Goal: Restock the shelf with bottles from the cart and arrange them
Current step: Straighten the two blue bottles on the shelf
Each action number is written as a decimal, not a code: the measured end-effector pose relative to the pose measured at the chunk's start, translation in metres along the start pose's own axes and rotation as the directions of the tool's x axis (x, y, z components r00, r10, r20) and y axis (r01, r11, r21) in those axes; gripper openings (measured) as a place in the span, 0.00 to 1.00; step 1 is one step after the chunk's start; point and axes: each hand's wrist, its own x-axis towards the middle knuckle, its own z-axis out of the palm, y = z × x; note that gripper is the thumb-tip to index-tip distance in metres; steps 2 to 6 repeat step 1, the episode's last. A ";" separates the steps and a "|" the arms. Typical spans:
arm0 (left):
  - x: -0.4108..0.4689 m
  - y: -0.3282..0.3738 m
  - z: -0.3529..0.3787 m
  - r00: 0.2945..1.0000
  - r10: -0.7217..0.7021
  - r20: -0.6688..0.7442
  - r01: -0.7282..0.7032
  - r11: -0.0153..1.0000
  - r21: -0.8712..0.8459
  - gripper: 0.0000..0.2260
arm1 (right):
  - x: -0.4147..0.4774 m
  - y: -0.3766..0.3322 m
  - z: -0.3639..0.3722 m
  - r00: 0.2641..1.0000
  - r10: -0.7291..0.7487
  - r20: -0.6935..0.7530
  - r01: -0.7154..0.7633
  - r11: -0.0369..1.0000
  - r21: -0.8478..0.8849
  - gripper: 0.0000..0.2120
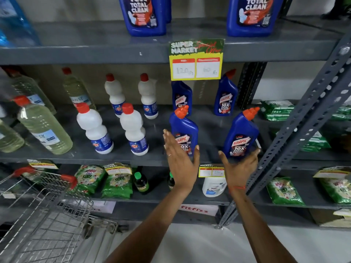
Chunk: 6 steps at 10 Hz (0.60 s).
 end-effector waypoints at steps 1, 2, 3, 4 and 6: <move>0.024 0.024 -0.051 0.957 0.263 -0.126 -0.270 0.962 -0.039 0.35 | -0.022 -0.026 -0.016 0.997 -0.059 -0.059 0.069 0.978 0.196 0.45; 0.024 0.024 -0.051 0.957 0.263 -0.126 -0.270 0.962 -0.039 0.35 | -0.022 -0.026 -0.016 0.997 -0.059 -0.059 0.069 0.978 0.196 0.45; 0.024 0.024 -0.051 0.957 0.263 -0.126 -0.270 0.962 -0.039 0.35 | -0.022 -0.026 -0.016 0.997 -0.059 -0.059 0.069 0.978 0.196 0.45; 0.024 0.024 -0.051 0.957 0.263 -0.126 -0.270 0.962 -0.039 0.35 | -0.022 -0.026 -0.016 0.997 -0.059 -0.059 0.069 0.978 0.196 0.45; 0.024 0.024 -0.051 0.957 0.263 -0.126 -0.270 0.962 -0.039 0.35 | -0.022 -0.026 -0.016 0.997 -0.059 -0.059 0.069 0.978 0.196 0.45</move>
